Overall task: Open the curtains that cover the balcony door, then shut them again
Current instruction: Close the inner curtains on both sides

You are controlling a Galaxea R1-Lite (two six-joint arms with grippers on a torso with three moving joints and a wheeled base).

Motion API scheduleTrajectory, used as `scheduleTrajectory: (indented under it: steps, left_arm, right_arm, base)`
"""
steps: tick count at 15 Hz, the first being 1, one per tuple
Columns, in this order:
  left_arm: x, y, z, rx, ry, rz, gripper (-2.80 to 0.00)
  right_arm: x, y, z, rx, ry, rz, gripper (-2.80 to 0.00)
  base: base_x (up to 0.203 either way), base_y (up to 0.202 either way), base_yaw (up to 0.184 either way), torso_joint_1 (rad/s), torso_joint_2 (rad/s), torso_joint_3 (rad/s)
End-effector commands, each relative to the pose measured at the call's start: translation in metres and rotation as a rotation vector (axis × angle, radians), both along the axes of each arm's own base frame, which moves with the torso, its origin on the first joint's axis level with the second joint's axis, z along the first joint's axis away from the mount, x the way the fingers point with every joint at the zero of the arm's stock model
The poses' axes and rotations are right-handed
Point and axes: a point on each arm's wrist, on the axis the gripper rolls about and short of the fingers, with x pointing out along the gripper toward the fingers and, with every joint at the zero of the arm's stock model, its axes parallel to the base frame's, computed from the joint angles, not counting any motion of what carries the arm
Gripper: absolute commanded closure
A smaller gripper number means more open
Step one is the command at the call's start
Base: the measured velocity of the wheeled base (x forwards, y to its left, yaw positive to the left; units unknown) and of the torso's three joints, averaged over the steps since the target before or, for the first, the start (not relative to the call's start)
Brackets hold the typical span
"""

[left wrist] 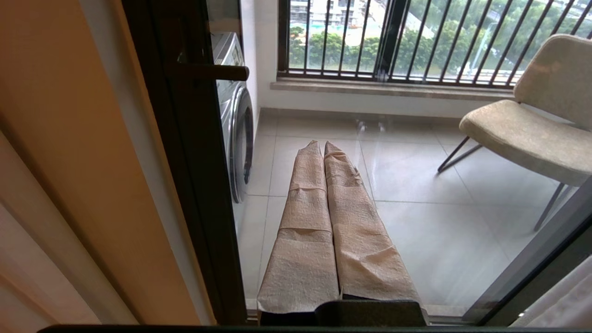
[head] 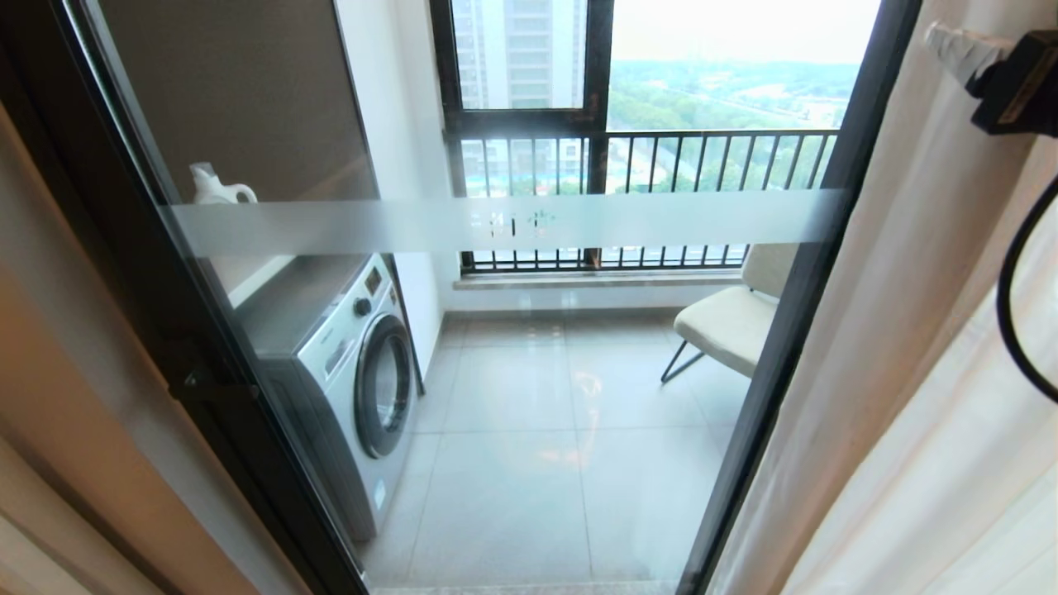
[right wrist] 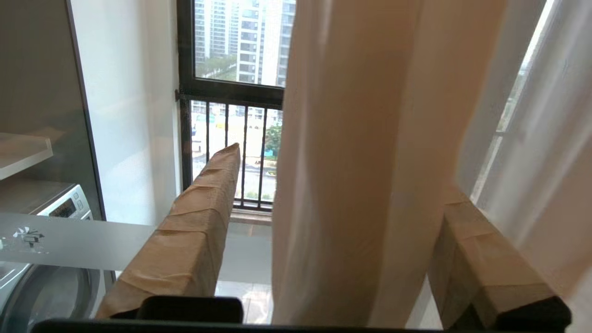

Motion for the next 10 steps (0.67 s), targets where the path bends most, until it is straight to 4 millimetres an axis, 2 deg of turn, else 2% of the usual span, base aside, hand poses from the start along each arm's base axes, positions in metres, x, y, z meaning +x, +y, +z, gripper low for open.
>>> scheduleTrajectory:
  steps: [1,10]
  left_arm:
    - [0.0,0.0,0.0,-0.001,-0.002,0.0,0.0]
    - [0.0,0.0,0.0,-0.001,0.0,0.0,0.0]
  right_arm:
    - [-0.029,-0.009,-0.002,0.007,-0.024,-0.002,-2.8]
    - [-0.136,-0.042,-0.058,-0.007,0.017,-0.003,-2.8]
  base:
    - [0.0,0.0,0.0,0.0,0.0,0.0]
    - [0.0,0.0,0.0,0.0,0.0,0.0]
